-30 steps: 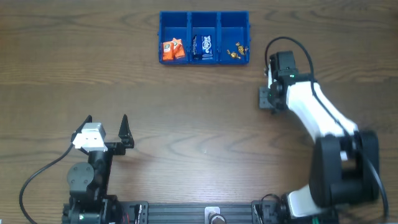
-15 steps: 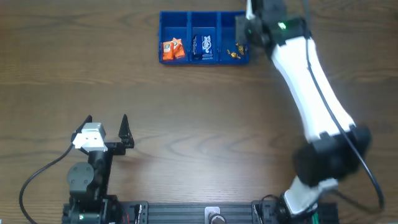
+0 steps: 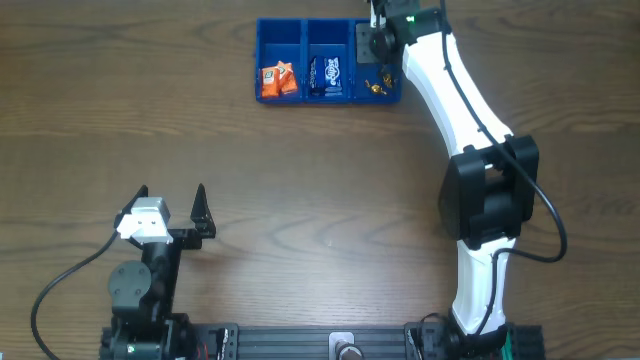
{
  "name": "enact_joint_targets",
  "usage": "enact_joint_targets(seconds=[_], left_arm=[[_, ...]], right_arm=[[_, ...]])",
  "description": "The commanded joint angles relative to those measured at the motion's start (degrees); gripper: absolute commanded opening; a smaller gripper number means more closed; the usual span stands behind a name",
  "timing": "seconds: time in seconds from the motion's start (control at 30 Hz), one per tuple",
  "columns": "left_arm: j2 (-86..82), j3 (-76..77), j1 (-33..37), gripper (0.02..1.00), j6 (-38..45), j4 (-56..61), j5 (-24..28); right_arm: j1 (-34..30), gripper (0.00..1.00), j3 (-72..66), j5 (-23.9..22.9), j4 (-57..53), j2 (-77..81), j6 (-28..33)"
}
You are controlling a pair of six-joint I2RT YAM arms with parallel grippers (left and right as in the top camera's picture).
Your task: Sort Candies Into Trays
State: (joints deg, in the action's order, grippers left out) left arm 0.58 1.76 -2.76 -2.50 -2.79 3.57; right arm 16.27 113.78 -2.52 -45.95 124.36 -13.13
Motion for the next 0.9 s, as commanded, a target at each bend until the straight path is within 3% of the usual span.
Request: enact_joint_targets(seconds=[0.03, 0.07, 0.13, 0.23, 0.3, 0.43, 0.57, 0.77, 0.9], left_arm=[[-0.4, -1.5, 0.2, 0.998, 0.8, -1.4, 0.5], [-0.4, -1.5, 0.2, 0.996, 0.8, -1.4, 0.5], [-0.4, -1.5, 0.2, 0.998, 0.8, -1.4, 0.5], [-0.4, -1.5, 0.2, 0.998, 0.8, -1.4, 0.5], [-0.4, -1.5, 0.2, 0.998, 0.8, -1.4, 0.5], [-0.4, -1.5, 0.2, 0.998, 0.8, -1.4, 0.5], [-0.4, -1.5, 0.2, 0.996, 0.8, -1.4, 0.5], [-0.4, -1.5, 0.2, 0.998, 0.8, -1.4, 0.5], [-0.4, -1.5, 0.2, 0.998, 0.8, -1.4, 0.5]], right_arm=[[-0.5, 0.288, 1.8, -0.3, 0.2, 1.2, -0.6], [-0.8, 0.303, 1.7, -0.3, 0.2, 1.2, -0.6], [-1.2, 0.441, 1.7, -0.3, 0.1, 1.2, -0.5], [-1.2, 0.711, 1.7, -0.4, 0.1, 1.1, -0.3], [-1.0, 0.985, 1.7, -1.9, -0.7, 0.3, 0.1], [-0.9, 1.000, 0.1, -3.9, -1.5, -4.9, 1.5], [-2.6, 1.000, -10.1, -6.0, 1.2, -18.1, 4.2], [-12.9, 1.000, -34.7, -5.9, 4.0, -48.1, 6.5], [-18.8, 1.000, -55.9, -2.3, 10.9, -70.0, 7.7]])
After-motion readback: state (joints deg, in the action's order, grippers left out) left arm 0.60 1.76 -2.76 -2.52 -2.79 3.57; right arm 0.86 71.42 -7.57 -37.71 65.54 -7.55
